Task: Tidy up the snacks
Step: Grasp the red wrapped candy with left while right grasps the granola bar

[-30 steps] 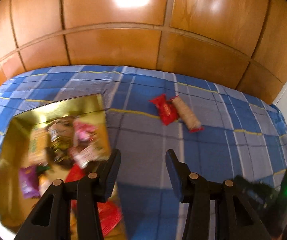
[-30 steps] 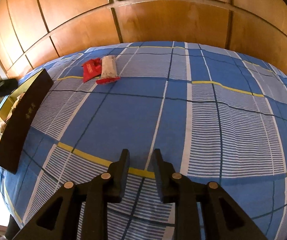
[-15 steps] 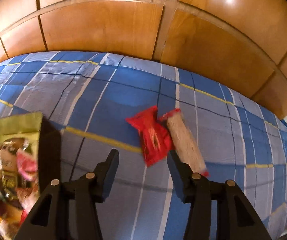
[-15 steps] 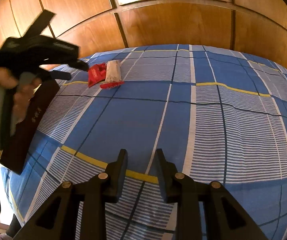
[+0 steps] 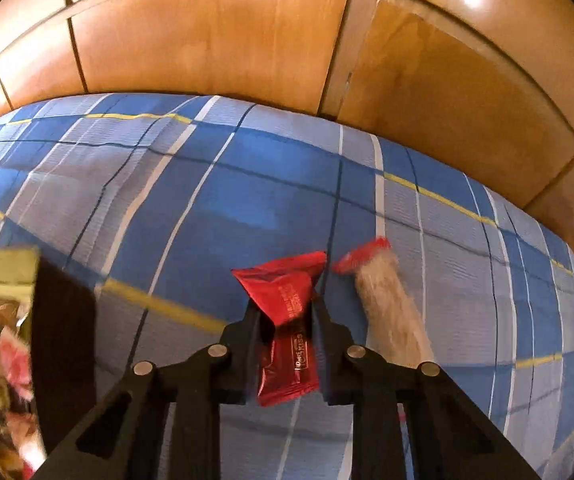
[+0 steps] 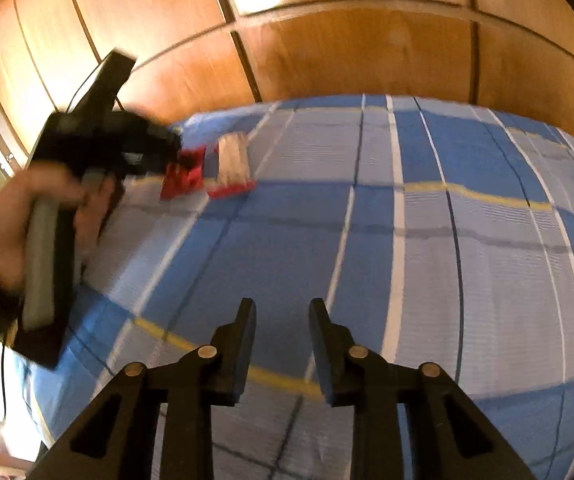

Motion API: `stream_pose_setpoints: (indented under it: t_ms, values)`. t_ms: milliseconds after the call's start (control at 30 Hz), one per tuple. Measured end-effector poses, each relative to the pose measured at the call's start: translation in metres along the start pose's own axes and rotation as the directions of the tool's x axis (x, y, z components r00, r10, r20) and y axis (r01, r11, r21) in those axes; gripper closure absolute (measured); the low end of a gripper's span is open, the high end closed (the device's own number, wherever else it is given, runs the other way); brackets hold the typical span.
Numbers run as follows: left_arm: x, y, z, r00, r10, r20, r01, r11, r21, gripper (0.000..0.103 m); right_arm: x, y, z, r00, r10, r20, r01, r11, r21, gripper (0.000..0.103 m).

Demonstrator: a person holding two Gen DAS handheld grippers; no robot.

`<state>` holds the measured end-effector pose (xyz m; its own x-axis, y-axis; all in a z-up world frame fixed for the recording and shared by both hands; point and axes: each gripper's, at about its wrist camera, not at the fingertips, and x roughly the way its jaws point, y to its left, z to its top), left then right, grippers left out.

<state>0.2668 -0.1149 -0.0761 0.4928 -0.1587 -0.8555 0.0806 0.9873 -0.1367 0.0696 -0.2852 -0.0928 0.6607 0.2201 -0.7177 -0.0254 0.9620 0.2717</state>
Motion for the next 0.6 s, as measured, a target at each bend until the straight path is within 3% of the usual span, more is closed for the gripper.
stream_pose_setpoints:
  t_ms: [200,367,600]
  values:
    - [-0.039,0.000,-0.048,1.000,0.001,0.027,-0.002,0.998,0.064,0.080,0.020,0.005,0.049,0.997,0.071,0.021,-0.072,0.997,0.013,0.076]
    - [-0.075,-0.005,-0.084,0.996,-0.034,0.078,0.023,0.990,0.139,0.080,0.050,0.020,0.083,0.992,0.122,-0.017,-0.122,0.992,-0.032,0.076]
    - [-0.110,-0.002,-0.110,0.991,-0.072,0.111,0.052,0.984,0.171,0.080,0.093,0.043,0.113,0.994,0.072,-0.086,-0.084,0.986,-0.141,0.068]
